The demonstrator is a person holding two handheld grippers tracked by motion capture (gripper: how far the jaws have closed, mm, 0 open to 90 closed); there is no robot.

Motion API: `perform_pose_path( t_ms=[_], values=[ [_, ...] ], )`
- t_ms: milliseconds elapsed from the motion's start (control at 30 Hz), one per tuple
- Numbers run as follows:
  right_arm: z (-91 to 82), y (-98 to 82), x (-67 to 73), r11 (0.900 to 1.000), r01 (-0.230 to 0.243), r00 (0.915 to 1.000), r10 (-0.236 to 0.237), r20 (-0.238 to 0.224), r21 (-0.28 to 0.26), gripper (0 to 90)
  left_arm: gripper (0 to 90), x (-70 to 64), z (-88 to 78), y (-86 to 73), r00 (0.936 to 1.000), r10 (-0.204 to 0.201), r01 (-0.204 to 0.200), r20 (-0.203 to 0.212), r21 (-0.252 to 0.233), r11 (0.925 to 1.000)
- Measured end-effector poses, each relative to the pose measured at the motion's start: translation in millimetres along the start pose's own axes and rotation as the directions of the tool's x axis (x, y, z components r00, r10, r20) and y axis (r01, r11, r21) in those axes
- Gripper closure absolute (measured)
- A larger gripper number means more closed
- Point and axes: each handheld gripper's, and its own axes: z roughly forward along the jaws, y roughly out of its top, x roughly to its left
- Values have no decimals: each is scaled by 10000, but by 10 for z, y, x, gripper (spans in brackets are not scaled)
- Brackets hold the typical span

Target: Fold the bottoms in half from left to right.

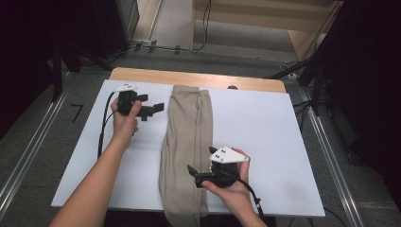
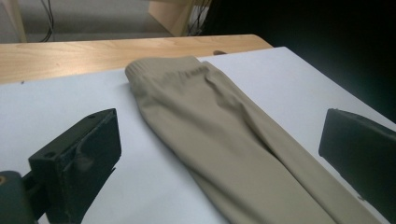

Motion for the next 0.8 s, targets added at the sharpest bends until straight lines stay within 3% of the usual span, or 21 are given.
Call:
perform_pose_path(
  t_ms=[100,200,267,300,433,500,533,600,700,733,800],
  values=[
    [85,117,-187,10000,74,9997,-72,247,-64,0,0,-145,-235,-173,9997,231,-230,101,-120,9997],
    [140,187,-275,9998,-15,9998,18,189,-193,0,0,-298,-457,-347,9984,529,-528,174,-95,9986],
    [243,306,-406,9996,-72,9997,78,242,-276,0,0,-390,-619,-464,9967,805,-804,90,-146,9967],
    [243,306,-406,9996,-72,9997,78,242,-276,0,0,-423,-696,-528,9959,899,-897,99,-191,9958],
    [447,441,-606,9995,-254,9989,261,401,-168,0,0,-539,-950,-811,9904,1364,-1364,-212,32,9907],
    [581,493,-722,9993,-364,9977,366,578,-42,0,0,-569,-1058,-924,9858,1638,-1632,-371,186,9864],
    [718,538,-845,9989,-461,9965,451,709,131,0,0,-571,-1118,-967,9863,1605,-1601,-370,126,9870],
    [785,560,-902,9985,-520,9959,506,753,163,9,0,-538,-1234,-1046,9888,1440,-1444,-402,-72,9895],
    [973,635,-1036,9957,-885,9895,848,1171,272,139,0,-476,-1366,-1169,9884,1412,-1414,-560,-7,9900],
    [1103,689,-1100,9927,-1133,9850,1066,1359,422,150,0,-456,-1399,-1207,9885,1388,-1389,-601,35,9903],
    [1168,715,-1128,9911,-1241,9826,1160,1454,480,181,0,-422,-1455,-1262,9883,1338,-1336,-736,87,9910]
  ],
)
